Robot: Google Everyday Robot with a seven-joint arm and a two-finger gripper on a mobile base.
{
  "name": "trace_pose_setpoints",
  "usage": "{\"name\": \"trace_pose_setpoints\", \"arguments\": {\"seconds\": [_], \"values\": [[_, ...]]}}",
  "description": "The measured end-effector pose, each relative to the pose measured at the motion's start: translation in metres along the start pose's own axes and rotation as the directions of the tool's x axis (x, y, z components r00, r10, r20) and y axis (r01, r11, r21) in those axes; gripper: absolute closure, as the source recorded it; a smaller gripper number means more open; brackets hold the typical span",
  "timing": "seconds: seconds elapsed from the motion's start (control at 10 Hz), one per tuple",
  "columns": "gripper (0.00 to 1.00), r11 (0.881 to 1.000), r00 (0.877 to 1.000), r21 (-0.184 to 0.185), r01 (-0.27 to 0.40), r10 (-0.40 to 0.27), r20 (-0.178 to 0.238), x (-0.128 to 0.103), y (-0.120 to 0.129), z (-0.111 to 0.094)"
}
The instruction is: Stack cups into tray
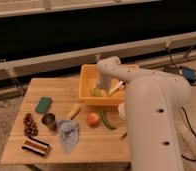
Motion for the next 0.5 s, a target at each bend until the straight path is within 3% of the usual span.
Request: {"name": "trace_pose_setpoints", "arguments": {"seconds": [0.2,0.5], "values": [[0.20,1.000,1.000,0.004,0.017,-0.017,0.017,-0.001,0.003,-0.014],[0.20,0.998,0.996,0.021,0.066,-0.068,0.055,0.002,0.022,-0.057]]}}
